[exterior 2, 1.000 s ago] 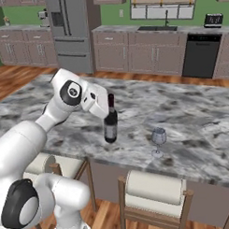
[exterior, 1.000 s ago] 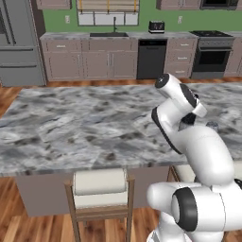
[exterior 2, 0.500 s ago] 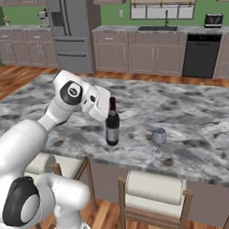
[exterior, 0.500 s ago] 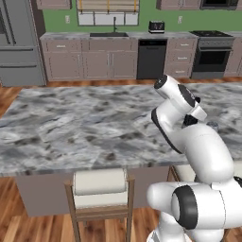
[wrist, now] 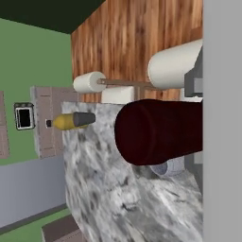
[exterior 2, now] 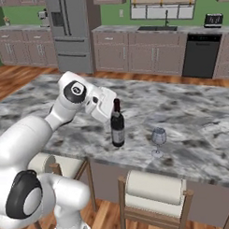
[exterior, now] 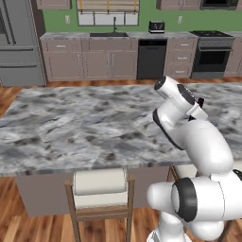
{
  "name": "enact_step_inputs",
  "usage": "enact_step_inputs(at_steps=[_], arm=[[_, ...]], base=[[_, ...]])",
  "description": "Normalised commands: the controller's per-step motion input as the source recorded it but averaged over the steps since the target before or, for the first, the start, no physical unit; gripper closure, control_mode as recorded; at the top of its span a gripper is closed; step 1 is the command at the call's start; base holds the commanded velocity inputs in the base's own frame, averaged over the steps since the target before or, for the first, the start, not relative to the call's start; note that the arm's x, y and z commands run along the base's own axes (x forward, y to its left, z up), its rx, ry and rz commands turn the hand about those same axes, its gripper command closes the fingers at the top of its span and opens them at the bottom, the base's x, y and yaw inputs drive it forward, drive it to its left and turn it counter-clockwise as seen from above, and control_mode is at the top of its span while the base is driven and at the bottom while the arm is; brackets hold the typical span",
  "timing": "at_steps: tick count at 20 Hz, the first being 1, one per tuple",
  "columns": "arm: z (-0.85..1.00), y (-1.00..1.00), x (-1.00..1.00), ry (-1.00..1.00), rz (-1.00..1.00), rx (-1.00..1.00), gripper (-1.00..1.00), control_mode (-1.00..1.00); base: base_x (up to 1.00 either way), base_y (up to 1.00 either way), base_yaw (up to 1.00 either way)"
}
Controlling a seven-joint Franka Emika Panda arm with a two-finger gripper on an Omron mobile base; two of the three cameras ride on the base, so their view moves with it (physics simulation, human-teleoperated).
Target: There is a wine glass and glass cup on the dining counter. Place the wine bottle next to the wine glass and the juice bottle next to the glass cup.
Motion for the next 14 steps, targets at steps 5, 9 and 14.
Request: enact_step_inputs(at_steps=[5, 9, 14], arm=[[-0.11, -0.20, 0.00, 0.00, -0.06, 0.00, 1.00, -1.00], [-0.15, -0.20, 0.00, 0.00, -0.05, 0.00, 1.00, -1.00], [-0.15, -0.17, 0.01, 0.02, -0.05, 0.00, 1.00, -1.00]], base=[[0.00, 0.00, 0.00], [0.00, 0.00, 0.00], [0.00, 0.00, 0.00]])
